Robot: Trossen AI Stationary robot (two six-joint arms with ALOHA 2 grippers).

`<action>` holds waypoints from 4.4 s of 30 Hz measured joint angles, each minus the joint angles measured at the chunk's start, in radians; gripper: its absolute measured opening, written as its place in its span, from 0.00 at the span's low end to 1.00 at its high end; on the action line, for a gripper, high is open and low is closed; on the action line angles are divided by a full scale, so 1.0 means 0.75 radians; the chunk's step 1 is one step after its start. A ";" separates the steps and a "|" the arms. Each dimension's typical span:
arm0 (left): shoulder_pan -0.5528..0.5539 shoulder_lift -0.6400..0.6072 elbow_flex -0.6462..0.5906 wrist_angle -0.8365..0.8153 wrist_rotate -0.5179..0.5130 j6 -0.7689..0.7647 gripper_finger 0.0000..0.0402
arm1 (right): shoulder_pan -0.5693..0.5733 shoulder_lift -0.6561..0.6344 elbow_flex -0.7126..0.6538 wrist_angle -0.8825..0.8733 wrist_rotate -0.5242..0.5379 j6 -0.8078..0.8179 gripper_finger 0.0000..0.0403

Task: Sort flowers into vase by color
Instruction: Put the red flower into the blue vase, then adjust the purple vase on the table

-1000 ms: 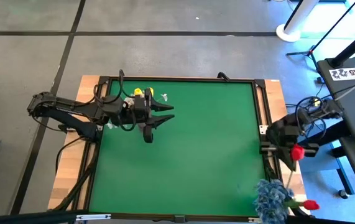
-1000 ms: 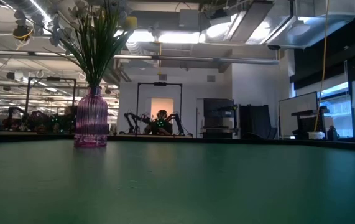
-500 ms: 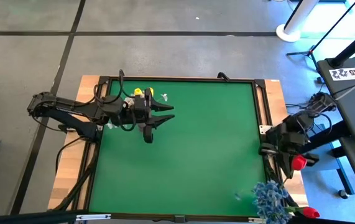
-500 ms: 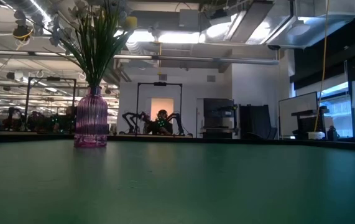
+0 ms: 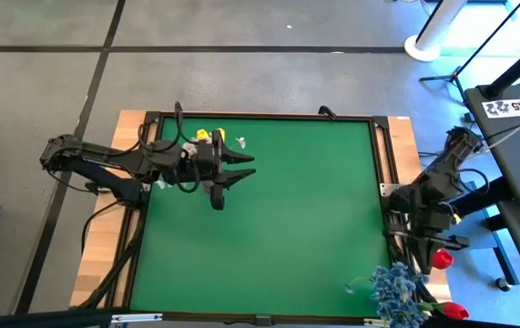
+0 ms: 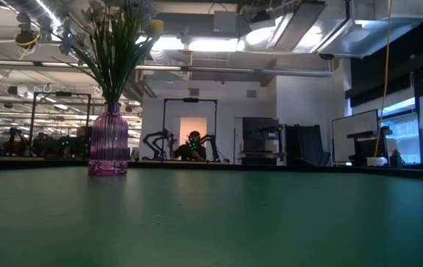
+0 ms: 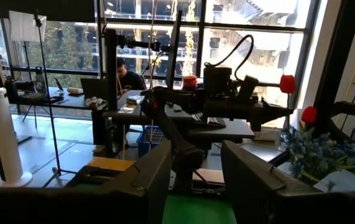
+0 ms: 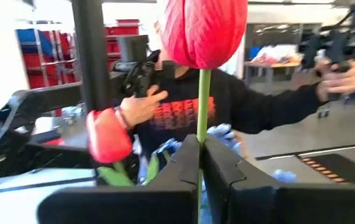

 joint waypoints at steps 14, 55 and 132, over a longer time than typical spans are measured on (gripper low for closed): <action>0.005 -0.003 0.000 -0.053 0.001 -0.033 0.34 | 0.084 0.132 0.017 -0.133 0.191 0.131 0.41; 0.112 -0.096 0.000 -0.266 0.037 -0.105 0.34 | 0.083 0.434 1.137 -2.077 0.793 0.916 0.43; 0.175 -1.343 -0.517 -0.728 0.017 -0.172 0.13 | -0.117 0.195 0.467 -1.008 1.395 0.392 0.43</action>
